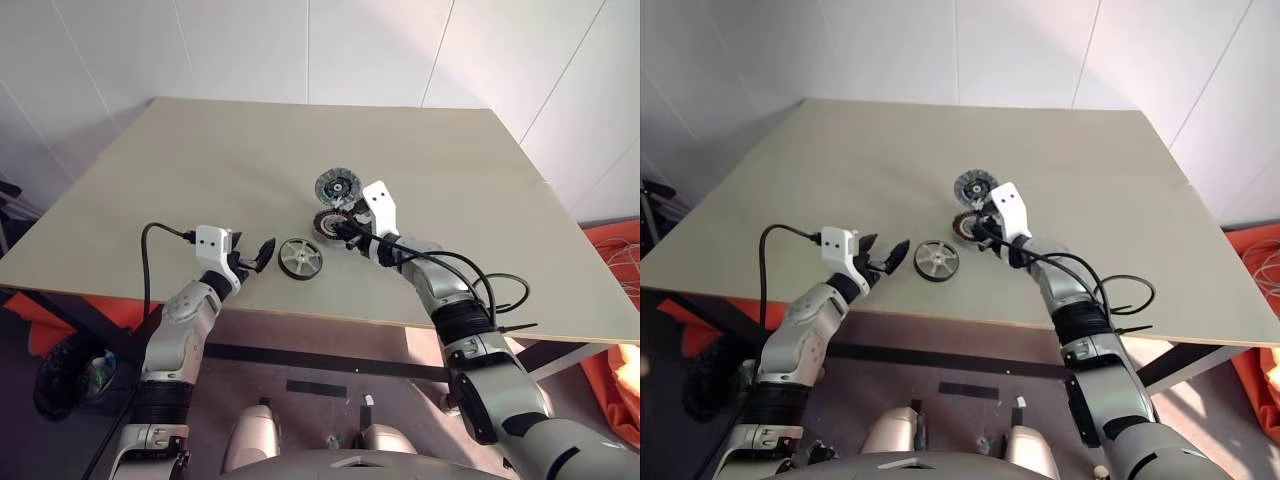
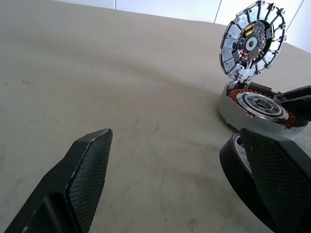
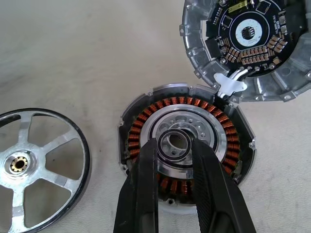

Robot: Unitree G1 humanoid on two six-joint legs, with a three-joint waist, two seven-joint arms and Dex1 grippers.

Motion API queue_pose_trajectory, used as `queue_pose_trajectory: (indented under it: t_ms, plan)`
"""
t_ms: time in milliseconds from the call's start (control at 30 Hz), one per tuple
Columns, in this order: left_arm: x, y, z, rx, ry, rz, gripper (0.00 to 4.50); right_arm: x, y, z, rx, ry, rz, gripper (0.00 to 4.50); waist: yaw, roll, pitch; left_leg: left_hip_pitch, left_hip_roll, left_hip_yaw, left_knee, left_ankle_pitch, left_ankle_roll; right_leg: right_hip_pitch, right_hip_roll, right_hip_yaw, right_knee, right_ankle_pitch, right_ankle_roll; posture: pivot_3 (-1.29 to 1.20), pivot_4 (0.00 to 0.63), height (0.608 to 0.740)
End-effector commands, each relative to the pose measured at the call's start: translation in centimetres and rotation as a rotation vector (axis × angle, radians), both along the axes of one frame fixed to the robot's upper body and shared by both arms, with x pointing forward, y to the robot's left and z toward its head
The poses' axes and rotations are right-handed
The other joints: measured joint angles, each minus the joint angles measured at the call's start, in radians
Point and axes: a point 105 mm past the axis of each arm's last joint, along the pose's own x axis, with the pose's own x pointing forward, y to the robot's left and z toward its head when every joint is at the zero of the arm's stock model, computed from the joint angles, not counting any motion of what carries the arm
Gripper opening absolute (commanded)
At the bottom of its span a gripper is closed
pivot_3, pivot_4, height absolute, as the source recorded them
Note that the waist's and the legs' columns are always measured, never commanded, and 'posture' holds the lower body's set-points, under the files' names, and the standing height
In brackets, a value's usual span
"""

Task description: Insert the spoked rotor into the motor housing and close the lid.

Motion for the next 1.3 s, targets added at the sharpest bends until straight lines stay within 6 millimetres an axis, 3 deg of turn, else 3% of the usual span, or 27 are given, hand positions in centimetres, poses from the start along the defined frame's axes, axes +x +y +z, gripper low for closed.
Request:
queue_pose_trajectory:
  t_ms: [33,733,1300]
  plan:
    - [0.1,0.1,1.2,0.013,-0.056,0.005,4.5,1.1,0.3,1.5,-0.006,-0.057,0.003,0.66,0.0,0.0,0.0,0.0,0.0,0.0,0.0,0.0,0.0,0.0,0.0,0.0,0.0,0.0,0.0,0.0,0.0,0.74]
    - [-0.1,0.1,0.9,0.012,-0.053,0.013,4.5,2.7,0.3,2.0,-0.029,-0.08,-0.003,0.66,0.0,0.0,0.0,-0.002,0.001,0.0,0.003,-0.001,0.001,-0.003,0.0,0.0,0.005,0.0,0.0,0.0,0.0,0.74]
    - [-0.3,0.3,0.7,0.023,-0.05,0.022,4.5,2.4,0.7,1.6,-0.027,-0.067,0.013,0.66,0.0,0.0,0.0,-0.003,0.001,0.0,0.004,-0.001,0.001,-0.004,0.0,0.0,0.006,0.0,-0.001,0.0,0.0,0.74]
